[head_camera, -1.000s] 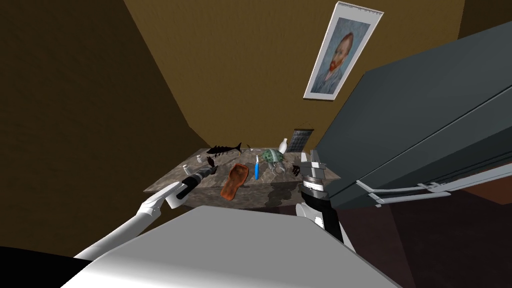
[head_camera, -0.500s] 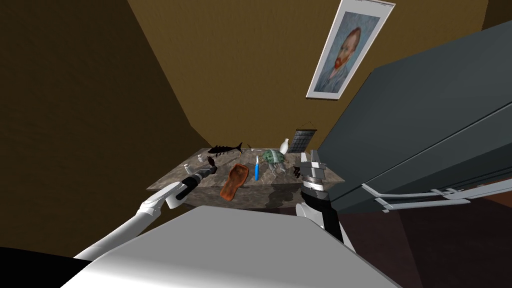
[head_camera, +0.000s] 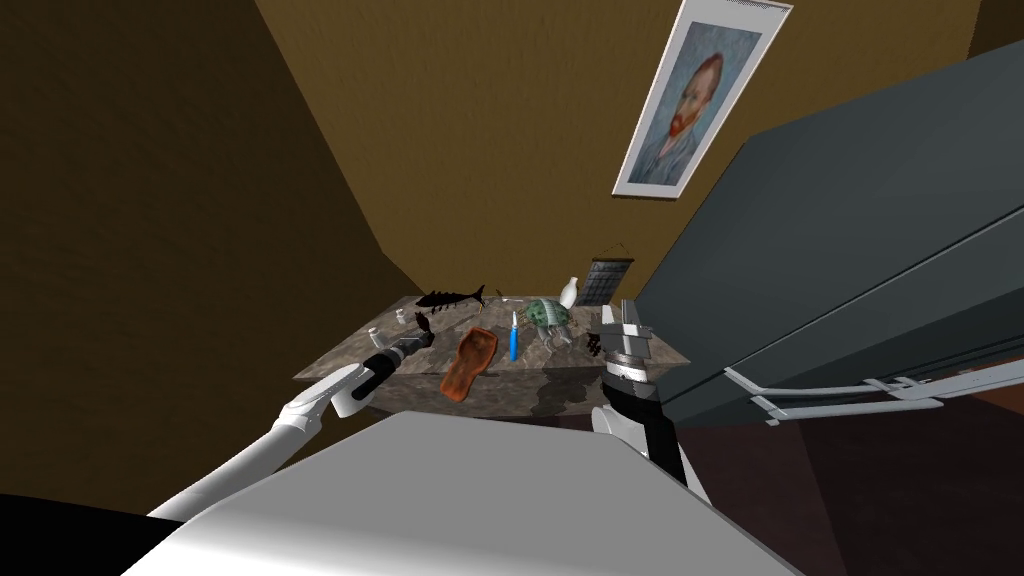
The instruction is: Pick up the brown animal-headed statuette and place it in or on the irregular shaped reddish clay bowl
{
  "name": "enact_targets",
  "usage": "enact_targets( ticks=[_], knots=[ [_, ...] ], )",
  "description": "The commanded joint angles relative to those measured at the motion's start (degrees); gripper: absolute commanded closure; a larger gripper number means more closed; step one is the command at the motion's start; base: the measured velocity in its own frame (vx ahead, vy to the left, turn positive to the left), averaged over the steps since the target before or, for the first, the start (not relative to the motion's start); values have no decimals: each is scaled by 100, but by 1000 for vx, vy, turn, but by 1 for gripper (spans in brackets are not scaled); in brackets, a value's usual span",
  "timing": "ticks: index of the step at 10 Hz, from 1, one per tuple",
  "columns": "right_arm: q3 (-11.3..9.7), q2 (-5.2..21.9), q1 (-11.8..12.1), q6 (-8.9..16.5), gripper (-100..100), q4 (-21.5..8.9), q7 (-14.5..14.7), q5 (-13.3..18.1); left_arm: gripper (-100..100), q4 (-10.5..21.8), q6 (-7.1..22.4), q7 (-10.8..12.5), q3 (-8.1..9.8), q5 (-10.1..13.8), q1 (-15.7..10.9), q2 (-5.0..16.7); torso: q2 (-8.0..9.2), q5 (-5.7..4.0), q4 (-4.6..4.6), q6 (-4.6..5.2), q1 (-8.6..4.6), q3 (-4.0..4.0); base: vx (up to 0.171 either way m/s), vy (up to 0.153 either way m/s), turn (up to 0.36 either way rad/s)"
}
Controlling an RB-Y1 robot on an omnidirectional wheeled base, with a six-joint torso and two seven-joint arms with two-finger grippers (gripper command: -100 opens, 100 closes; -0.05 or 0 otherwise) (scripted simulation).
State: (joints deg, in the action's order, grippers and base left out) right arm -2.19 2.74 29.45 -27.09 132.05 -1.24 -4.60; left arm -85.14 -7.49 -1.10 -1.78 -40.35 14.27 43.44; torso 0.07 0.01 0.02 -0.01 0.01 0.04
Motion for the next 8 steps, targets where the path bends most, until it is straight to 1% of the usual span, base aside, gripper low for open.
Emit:
enact_targets(
  ticks=[1,4,8],
  knots=[
    [0,0,0,0,0,0,0,0,100,-74,101,-216,-39,252,16,19,0,0,0,0,0,0,-21,29,-91],
    [0,0,0,0,0,0,0,0,100,-216,319,-674,-110,765,54,52,10,2,4,3,10,7,-26,35,-99],
    [0,0,-1,0,0,0,0,0,100,-406,610,-1284,-205,1450,105,95,20,-1,7,1,3,13,-38,21,-51]
  ],
)
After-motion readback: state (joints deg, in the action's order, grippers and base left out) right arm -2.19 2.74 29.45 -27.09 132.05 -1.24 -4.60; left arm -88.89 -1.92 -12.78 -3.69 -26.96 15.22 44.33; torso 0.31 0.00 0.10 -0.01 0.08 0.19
